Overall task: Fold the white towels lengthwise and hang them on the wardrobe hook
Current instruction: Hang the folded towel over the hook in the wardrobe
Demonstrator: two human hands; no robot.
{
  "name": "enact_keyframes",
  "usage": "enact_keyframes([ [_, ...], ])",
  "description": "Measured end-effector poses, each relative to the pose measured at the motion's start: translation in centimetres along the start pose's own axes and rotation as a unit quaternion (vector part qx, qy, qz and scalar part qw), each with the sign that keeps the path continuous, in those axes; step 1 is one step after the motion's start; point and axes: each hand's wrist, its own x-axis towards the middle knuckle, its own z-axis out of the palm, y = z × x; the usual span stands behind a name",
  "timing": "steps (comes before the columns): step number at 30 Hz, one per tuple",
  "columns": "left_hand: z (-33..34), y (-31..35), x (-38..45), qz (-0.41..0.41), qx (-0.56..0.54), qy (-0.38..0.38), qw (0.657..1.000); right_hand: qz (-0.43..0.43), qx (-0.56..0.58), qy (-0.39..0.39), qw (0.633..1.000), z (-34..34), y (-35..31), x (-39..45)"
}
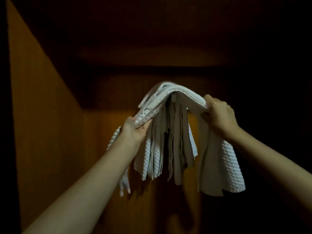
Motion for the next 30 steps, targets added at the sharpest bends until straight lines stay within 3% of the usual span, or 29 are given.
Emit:
enact_keyframes([
  [4,-1.6,-3.7,-2.2,-0.105,-0.013,-0.016,0.994,0.007,0.079,-0.013,0.997,3.1,-2.3,-4.8],
  [7,-2.2,-4.7,-2.4,-0.176,0.185,-0.036,0.966,0.018,0.14,0.011,0.99,4.4,-2.4,-6.1],
  [9,-3.3,-4.2,-2.1,-0.21,0.342,-0.069,0.913,0.046,0.185,0.021,0.982,4.8,-1.8,-6.9],
  [10,-3.9,-3.9,-2.3,-0.19,0.415,-0.078,0.886,0.07,0.211,0.013,0.975,5.0,-1.5,-7.3],
  [11,-4.8,-3.7,-2.6,-0.127,0.475,-0.082,0.867,0.096,0.236,-0.001,0.967,5.2,-1.4,-7.8],
  [13,-7.1,-4.1,-2.6,0.148,0.55,-0.078,0.819,0.13,0.273,-0.032,0.953,5.9,-1.4,-9.0],
  [14,-8.2,-4.4,-2.6,0.3,0.571,-0.07,0.761,0.136,0.286,-0.044,0.947,6.4,-1.4,-9.7],
  [15,-9.1,-4.6,-2.6,0.39,0.59,-0.075,0.703,0.136,0.296,-0.054,0.944,6.9,-1.5,-10.2],
  [16,-9.7,-4.9,-2.3,0.414,0.634,-0.077,0.649,0.137,0.311,-0.061,0.939,7.4,-1.6,-10.7],
  [17,-10.4,-5.4,-1.9,0.387,0.683,-0.084,0.614,0.144,0.322,-0.066,0.933,7.9,-1.6,-11.0],
  [18,-11.1,-5.8,-1.0,0.335,0.714,-0.093,0.608,0.147,0.329,-0.07,0.93,8.5,-1.5,-11.2],
  [20,-11.3,-6.8,0.1,0.255,0.725,-0.095,0.633,0.145,0.335,-0.085,0.927,9.6,-1.5,-11.3],
  [23,-11.5,-8.4,1.6,0.249,0.727,-0.098,0.632,0.11,0.343,-0.125,0.925,11.1,-1.8,-12.0],
  [30,-13.2,-9.2,2.3,0.208,0.699,-0.181,0.66,0.023,0.435,-0.215,0.874,13.3,-3.2,-13.1],
])
